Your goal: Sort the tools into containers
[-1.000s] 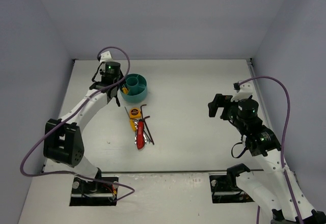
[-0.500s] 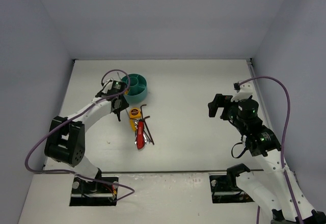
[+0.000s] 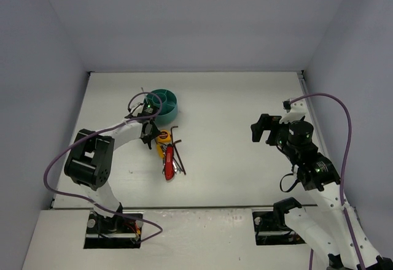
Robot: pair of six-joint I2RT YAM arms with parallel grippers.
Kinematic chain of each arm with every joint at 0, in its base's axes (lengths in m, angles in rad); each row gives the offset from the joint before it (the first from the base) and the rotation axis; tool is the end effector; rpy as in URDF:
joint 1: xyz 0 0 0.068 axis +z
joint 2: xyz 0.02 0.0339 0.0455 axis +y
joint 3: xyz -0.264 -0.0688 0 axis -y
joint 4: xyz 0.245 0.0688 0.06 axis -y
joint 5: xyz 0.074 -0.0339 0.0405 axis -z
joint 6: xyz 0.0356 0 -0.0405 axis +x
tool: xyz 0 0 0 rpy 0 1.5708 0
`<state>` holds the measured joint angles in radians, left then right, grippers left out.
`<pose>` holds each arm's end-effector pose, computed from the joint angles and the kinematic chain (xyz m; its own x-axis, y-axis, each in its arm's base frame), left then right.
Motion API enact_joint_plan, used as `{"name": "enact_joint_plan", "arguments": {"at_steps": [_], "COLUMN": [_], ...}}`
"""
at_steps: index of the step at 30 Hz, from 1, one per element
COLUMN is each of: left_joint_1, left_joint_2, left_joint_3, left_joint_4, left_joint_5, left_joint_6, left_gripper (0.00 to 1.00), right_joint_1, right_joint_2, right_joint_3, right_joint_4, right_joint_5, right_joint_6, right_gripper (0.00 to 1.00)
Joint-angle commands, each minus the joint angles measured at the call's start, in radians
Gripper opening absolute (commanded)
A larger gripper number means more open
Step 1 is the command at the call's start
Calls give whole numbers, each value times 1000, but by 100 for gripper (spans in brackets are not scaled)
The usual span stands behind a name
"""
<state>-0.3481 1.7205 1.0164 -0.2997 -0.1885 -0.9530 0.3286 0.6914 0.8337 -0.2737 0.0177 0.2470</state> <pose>0.3252 -0.1109 0.1698 -0.6553 -0.6140 -0.4400 -0.5071 0.7893 -0.3463 0.1510 0.0508 0.3616 -0.1951 0.1918 -0.9619 -0.2665 0.9335 0.2401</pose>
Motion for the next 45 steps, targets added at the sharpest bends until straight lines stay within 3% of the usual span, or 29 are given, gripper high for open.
{"name": "enact_joint_plan", "arguments": {"at_steps": [1, 10, 20, 25, 32, 39, 45], "left_joint_1": [-8, -6, -3, 0, 39, 58, 77], "left_joint_2": [-1, -47, -245, -287, -188, -63, 0], "left_joint_3": [30, 17, 220, 295, 385, 451, 448], "left_joint_4": [4, -86, -165, 12, 352, 479, 523], "left_joint_5": [-26, -70, -220, -264, -285, -274, -240], "left_joint_6": [-29, -18, 168, 329, 567, 661, 634], "left_gripper": [27, 0, 0, 0, 0, 0, 0], "right_joint_1": [6, 6, 6, 5, 5, 6, 5], "right_joint_2": [-1, -9, 6, -3, -2, 2, 21], "right_joint_3": [22, 22, 36, 36, 38, 45, 54], "right_joint_4": [41, 34, 34, 34, 33, 28, 24], "right_joint_5": [-10, -4, -3, 7, 9, 28, 40], "right_joint_6": [5, 5, -2, -4, -4, -9, -18], "right_gripper": [100, 100, 100, 100, 100, 100, 100]}}
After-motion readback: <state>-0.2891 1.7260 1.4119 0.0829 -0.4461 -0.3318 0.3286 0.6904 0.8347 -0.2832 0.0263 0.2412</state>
